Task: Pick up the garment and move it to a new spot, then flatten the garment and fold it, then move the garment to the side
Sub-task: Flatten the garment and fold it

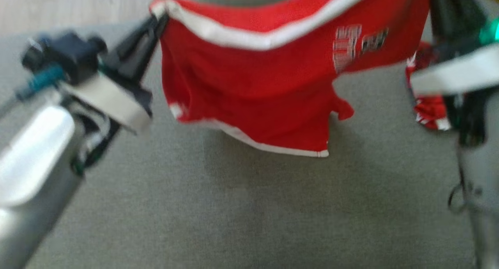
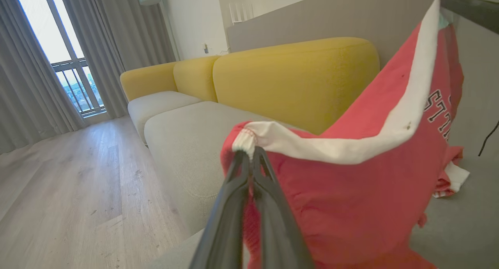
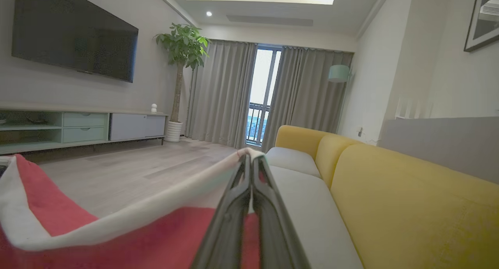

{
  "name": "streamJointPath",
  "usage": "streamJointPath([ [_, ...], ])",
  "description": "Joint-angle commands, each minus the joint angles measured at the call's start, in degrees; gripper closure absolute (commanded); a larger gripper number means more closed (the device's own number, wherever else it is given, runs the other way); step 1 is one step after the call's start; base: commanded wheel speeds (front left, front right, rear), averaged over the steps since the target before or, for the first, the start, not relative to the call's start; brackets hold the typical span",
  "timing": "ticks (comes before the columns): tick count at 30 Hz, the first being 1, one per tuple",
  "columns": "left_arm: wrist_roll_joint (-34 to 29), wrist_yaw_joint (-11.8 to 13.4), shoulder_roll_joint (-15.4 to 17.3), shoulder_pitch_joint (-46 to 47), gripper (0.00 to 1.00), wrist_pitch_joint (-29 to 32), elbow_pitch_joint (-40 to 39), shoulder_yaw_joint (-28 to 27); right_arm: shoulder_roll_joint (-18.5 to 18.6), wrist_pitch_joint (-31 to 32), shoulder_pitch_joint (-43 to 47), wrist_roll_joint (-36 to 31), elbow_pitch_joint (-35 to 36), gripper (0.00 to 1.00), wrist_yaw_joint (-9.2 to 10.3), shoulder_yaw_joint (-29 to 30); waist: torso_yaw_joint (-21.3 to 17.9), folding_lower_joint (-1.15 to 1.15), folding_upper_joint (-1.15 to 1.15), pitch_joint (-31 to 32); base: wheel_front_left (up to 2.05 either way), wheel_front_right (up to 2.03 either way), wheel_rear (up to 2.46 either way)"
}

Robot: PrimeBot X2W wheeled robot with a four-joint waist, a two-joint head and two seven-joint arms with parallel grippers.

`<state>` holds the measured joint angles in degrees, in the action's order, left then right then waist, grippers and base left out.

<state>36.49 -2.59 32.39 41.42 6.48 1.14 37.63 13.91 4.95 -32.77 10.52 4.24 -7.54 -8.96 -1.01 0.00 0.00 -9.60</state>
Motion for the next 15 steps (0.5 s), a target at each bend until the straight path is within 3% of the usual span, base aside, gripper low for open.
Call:
streamJointPath([
  [1, 0.4, -0.6, 1.9, 6.8, 1.00, 0.3, -0.2, -3.3, 0.8, 0.3, -5.3, 0.1, 0.4, 1.00, 0.05, -1.5, -0.3, 0.00, 0.00, -5.2, 0.00, 0.00, 0.00],
  [8, -1.7, -4.0, 0.4, 26.9, 1.00, -1.9, 14.7, -4.5, 1.5, -4.3, -29.6, -0.3, -16.8, 1.00, 0.05, -6.6, -2.4, 0.00, 0.00, -14.8, 0.00, 0.00, 0.00],
  [15, -6.1, -4.6, -2.7, 43.7, 1.00, -12.2, 29.9, -4.4, -3.1, -16.3, -47.4, -5.8, -35.8, 1.00, 0.05, -1.7, -3.7, 0.00, 0.00, -17.2, 0.00, 0.00, 0.00],
])
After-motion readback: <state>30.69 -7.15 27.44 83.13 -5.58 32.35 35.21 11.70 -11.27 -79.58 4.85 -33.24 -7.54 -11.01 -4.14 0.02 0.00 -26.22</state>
